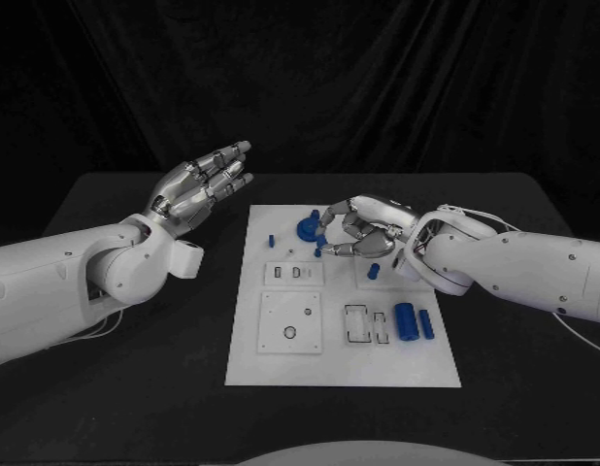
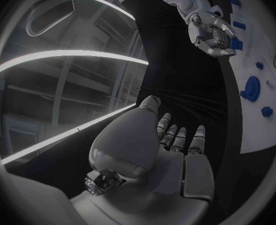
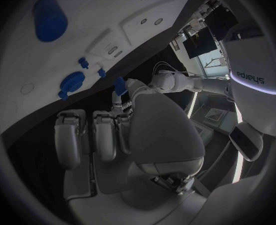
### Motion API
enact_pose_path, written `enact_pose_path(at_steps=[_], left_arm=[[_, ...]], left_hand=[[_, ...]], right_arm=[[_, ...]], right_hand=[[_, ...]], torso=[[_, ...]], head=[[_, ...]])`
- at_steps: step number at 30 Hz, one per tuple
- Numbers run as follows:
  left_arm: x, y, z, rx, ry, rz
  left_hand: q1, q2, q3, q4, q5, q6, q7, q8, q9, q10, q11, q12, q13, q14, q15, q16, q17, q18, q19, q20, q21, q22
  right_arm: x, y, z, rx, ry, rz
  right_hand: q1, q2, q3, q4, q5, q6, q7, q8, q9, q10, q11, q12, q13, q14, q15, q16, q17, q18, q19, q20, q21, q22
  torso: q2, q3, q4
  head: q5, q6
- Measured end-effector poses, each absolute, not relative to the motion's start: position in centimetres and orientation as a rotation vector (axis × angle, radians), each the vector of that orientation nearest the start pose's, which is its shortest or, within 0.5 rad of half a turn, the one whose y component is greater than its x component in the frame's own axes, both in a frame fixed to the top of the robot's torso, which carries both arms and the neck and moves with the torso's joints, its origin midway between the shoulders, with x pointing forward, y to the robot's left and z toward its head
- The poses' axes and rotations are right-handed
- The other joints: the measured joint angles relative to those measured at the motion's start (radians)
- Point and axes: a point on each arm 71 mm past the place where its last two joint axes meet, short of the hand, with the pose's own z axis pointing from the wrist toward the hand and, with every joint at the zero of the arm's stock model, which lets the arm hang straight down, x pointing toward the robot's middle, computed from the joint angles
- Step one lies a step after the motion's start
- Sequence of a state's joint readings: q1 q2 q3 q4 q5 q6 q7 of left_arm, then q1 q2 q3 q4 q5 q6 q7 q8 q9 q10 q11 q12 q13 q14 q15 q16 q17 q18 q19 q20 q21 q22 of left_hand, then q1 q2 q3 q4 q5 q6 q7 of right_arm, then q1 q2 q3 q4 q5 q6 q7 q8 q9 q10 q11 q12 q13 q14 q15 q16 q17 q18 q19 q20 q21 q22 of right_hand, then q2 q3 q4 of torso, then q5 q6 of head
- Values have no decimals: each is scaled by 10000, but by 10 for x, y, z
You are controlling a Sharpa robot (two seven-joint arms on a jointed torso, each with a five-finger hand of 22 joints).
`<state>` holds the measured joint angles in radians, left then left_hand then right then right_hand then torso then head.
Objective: Assemble the parts on the task board
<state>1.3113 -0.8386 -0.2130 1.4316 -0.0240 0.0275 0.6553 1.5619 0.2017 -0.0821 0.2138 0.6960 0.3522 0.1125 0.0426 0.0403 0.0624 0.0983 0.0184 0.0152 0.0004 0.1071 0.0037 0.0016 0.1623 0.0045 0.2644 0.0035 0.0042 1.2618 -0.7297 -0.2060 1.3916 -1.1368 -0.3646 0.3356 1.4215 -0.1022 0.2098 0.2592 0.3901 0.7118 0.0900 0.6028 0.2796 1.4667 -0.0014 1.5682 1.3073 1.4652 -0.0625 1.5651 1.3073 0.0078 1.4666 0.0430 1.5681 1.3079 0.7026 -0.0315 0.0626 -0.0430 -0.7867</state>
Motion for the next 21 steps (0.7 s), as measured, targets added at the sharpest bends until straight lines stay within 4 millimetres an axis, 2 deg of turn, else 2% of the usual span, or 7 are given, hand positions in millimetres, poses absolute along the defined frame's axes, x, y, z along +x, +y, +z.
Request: enact_pose_path(at_steps=[6, 21], left_arm=[[494, 222, -173, -8408, 13966, -18623], [493, 221, -175, -8439, 14039, -18672]], left_hand=[[0, 0, 0, 0, 0, 0, 0, 0, 0, 0, 0, 0, 0, 0, 0, 0, 1, 0, 0, 0, 0, 0], [0, 0, 56, -1, 0, 0, 0, 0, 0, -33, -34, 0, -10, 0, 0, 0, -7, -1, 0, 0, 0, 0]], right_arm=[[485, -158, -213, -2367, 16526, 10598], [483, -149, -229, -2512, 16920, 10392]], right_hand=[[-1, 0, 0, 0, 0, 13, 13, 0, -19, -36, 36, 0, 0, 0, 0, 0, 0, -1, 0, 0, 0, -1], [41, -43, -1, -55, -1, 47, 48, -47, -52, 0, 71, 0, 5, 28, 28, -39, 0, 0, 0, 71, 0, -2]], torso=[[2, 0, 6], [1, 2, -1]], head=[[7, -28], [8, -96]])
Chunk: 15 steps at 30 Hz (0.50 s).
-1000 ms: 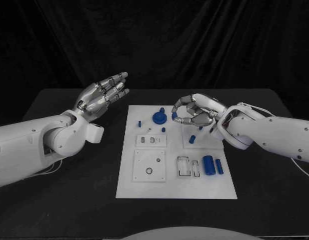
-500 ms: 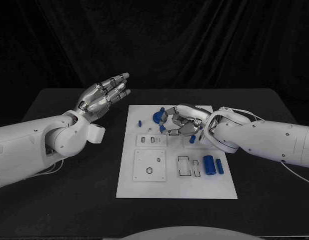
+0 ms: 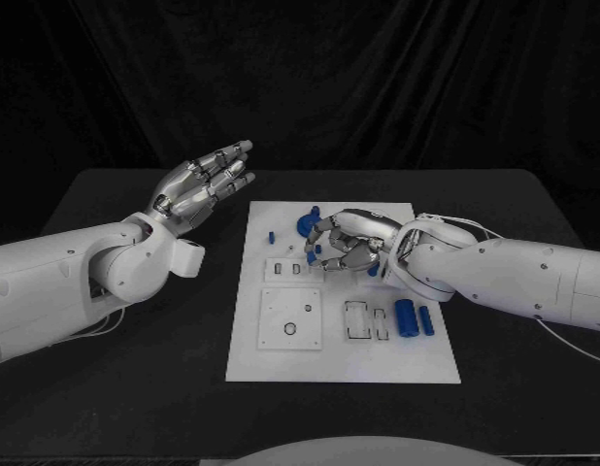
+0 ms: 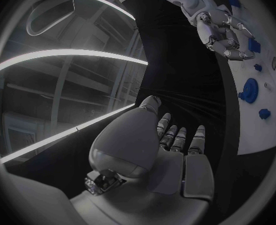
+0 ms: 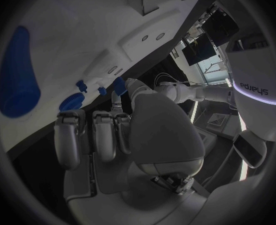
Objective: Assemble the parts on the task board
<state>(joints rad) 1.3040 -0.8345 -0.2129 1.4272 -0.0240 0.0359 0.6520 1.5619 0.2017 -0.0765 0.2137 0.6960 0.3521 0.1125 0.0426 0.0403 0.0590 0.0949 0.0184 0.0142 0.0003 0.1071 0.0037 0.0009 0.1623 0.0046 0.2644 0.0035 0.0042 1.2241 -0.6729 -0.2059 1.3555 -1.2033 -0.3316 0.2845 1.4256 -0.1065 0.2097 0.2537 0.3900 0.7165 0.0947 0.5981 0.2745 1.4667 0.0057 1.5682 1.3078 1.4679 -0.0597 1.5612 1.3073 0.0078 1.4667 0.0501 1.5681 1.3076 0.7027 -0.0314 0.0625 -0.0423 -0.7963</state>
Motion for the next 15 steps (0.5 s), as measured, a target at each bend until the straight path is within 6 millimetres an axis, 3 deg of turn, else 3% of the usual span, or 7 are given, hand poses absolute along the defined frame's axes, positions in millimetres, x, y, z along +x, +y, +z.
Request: enact_pose_path(at_steps=[15], left_arm=[[493, 221, -176, -8458, 14094, -18702]], left_hand=[[0, 0, 0, 0, 0, 0, 0, 0, 0, 0, 0, 0, 1, 0, 0, 0, 1, 0, 0, 0, 0, 0]], right_arm=[[485, -150, -239, -2400, 17090, 10176]], right_hand=[[-1, -1, 1, -56, 0, 37, 36, -49, -24, -37, 36, 0, 1, -37, 37, -44, 0, -1, 0, -1, 0, -2]], torso=[[-2, 0, -3]], head=[[-13, -52]])
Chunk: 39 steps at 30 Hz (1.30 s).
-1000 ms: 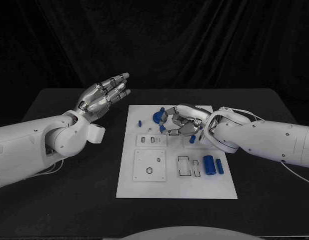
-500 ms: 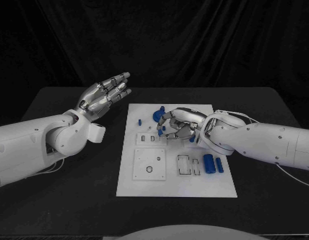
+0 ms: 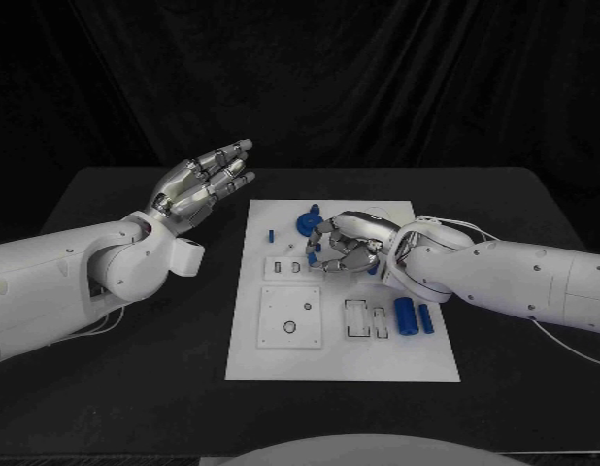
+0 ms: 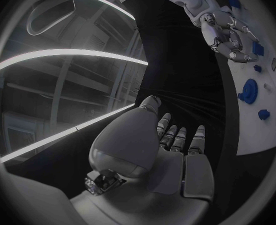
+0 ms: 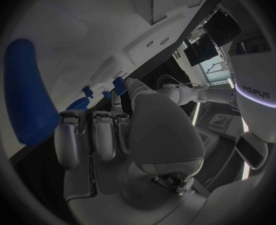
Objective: Assemble the parts on the task board
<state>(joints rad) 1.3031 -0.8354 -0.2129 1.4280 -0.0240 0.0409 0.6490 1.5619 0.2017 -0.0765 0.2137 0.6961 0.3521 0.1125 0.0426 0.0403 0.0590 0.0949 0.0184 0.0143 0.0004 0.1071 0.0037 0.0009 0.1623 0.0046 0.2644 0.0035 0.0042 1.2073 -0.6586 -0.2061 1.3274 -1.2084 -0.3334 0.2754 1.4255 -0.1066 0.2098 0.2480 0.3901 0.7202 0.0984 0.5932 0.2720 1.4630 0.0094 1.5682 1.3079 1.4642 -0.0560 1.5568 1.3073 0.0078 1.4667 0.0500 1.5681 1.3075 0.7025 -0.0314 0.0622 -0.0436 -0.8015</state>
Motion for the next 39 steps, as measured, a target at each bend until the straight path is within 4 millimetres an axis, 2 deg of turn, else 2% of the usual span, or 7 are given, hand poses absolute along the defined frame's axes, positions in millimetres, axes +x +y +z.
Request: enact_pose_path(at_steps=[30, 35, 39], left_arm=[[493, 220, -177, -8486, 14194, -18750], [493, 220, -177, -8492, 14204, -18751], [493, 220, -177, -8495, 14211, -18752]], left_hand=[[0, 0, 0, 0, 0, 0, 0, 0, 0, 0, 0, -40, -8, 0, 0, 0, 8, 0, 0, 0, 0, 0], [0, 0, -1, 0, 0, 0, 0, 0, 0, 0, 0, -40, -8, 0, 0, 0, 4, 0, 0, 0, 0, 0], [0, 0, -1, 0, 0, 0, 0, 0, 0, 0, 0, -39, -8, 0, 0, 0, 1, 1, 0, 0, 0, 0]], right_arm=[[489, -151, -250, -2621, 17442, 9749], [489, -151, -251, -2647, 17505, 9732], [489, -152, -251, -2656, 17556, 9711]], right_hand=[[37, -39, 11, -98, -116, -35, 34, -194, -115, 1, -1, 0, -3, 26, 26, 0, 0, 0, -1, 71, -77, 5], [37, -39, 28, -138, -193, -138, 118, -393, -214, 1, -1, 0, -4, 26, 26, 0, 0, 0, -1, 71, -77, 6], [37, -38, 27, -192, -239, -289, 108, -579, -304, 1, -1, 0, -4, 26, 26, -40, 0, 0, -1, 71, -77, 6]], torso=[[1, 0, 0], [1, 0, 0], [1, 0, 1]], head=[[-16, -54], [-10, -77], [-10, -92]])
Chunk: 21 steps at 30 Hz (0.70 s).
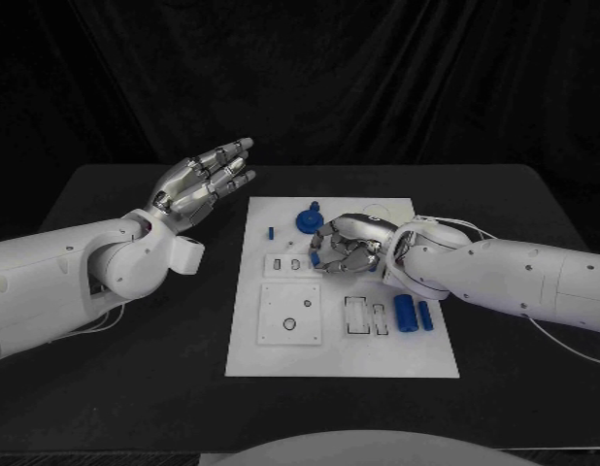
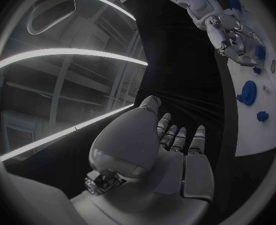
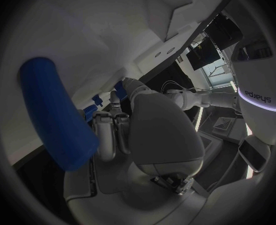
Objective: Assemble the parts on the task board
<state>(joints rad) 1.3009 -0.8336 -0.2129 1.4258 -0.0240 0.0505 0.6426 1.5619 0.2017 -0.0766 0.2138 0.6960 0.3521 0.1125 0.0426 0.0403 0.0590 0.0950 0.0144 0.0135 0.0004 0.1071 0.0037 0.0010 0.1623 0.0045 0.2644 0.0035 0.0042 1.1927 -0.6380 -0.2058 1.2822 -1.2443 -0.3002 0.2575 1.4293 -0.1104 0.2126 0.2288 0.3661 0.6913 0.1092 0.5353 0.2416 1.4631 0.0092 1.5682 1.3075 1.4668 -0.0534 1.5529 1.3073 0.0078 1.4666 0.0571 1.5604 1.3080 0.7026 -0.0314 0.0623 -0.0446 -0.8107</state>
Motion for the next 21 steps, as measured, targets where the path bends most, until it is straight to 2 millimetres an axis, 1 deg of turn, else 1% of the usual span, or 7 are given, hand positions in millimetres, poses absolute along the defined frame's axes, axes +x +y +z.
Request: enact_pose_path(at_steps=[3, 6, 7, 10, 15, 18, 21], left_arm=[[493, 220, -177, -8497, 14216, -18752], [493, 220, -177, -8499, 14222, -18753], [493, 220, -177, -8499, 14224, -18753], [493, 220, -177, -8502, 14228, -18751], [493, 220, -178, -8509, 14234, -18743], [493, 220, -178, -8513, 14238, -18740], [493, 220, -178, -8515, 14242, -18740]], left_hand=[[0, 0, 0, 0, 0, 0, 0, 0, 0, 0, 0, 0, 0, 0, 0, 0, -1, 0, 0, 0, 0, 0], [0, 0, 0, 0, 0, 0, 0, 0, 0, 0, 0, 0, 0, 0, 0, 0, -2, 0, 0, 0, 0, 0], [0, 0, 1, -1, 0, 0, 0, 0, 0, -6, -1, 0, 1, 0, 0, 0, -1, 0, 0, 0, 0, 0], [0, 0, 29, -29, 0, 0, 0, 0, 0, -71, 2, 0, 1, 0, 0, 0, -1, 0, 0, 0, 0, 0], [0, 0, 29, -29, 0, 0, 0, 0, 0, -71, 2, 0, 1, 0, 0, 0, -1, 0, 0, 0, 0, 0], [0, 0, 28, -28, 0, 0, 0, 0, 0, -71, 2, 0, 1, 0, 0, 0, 0, 0, 0, 0, 0, 0], [0, 0, 28, -28, 0, 0, 0, 0, 0, -71, 2, 0, 1, 0, 0, 0, 1, 0, 0, 0, 0, 0]], right_arm=[[489, -152, -252, -2661, 17592, 9692], [490, -152, -252, -2663, 17626, 9676], [490, -152, -252, -2663, 17632, 9674], [490, -152, -252, -2666, 17655, 9668], [490, -152, -253, -2671, 17678, 9665], [490, -152, -253, -2672, 17682, 9662], [490, -153, -253, -2674, 17678, 9660]], right_hand=[[0, 0, -29, -29, -121, -105, -1, -186, -93, 0, 0, 0, 0, 0, 0, 0, 0, 0, 0, 0, -40, 0], [0, 0, -57, -115, -461, -360, 2, -522, -282, 0, 0, 0, 0, 0, 0, 0, 0, 0, 0, 0, -40, -1], [0, 0, -68, -125, -487, -403, -5, -566, -306, 0, 0, 0, -1, 0, 0, 0, 0, 1, 0, 0, -40, -1], [-44, -44, -147, -204, -899, -759, -54, -915, -530, 0, 0, 0, 0, 0, 0, 0, 0, 0, 0, 0, -78, -1], [-70, -69, -236, -232, -1482, -1217, -142, -1275, -797, 38, -38, 0, -1, 0, 0, -40, 0, 0, 0, 0, -78, -2], [-123, -122, -345, -180, -1736, -1481, -201, -1455, -961, 39, -39, 0, -1, 0, 0, -40, 0, 0, 0, 0, -116, -2], [-166, -165, -428, -97, -1964, -1497, -217, -1462, -1045, 19, -93, 0, -1, -14, -60, -40, 0, 1, 0, -1, -117, -3]], torso=[[0, 0, 0], [0, 0, 0], [0, 0, 0], [0, 0, 0], [0, 0, -1], [0, 1, -1], [1, 2, -1]], head=[[-9, -16], [-9, -29], [-9, -29], [-9, -35], [-22, -42], [-22, -51], [-21, -59]])
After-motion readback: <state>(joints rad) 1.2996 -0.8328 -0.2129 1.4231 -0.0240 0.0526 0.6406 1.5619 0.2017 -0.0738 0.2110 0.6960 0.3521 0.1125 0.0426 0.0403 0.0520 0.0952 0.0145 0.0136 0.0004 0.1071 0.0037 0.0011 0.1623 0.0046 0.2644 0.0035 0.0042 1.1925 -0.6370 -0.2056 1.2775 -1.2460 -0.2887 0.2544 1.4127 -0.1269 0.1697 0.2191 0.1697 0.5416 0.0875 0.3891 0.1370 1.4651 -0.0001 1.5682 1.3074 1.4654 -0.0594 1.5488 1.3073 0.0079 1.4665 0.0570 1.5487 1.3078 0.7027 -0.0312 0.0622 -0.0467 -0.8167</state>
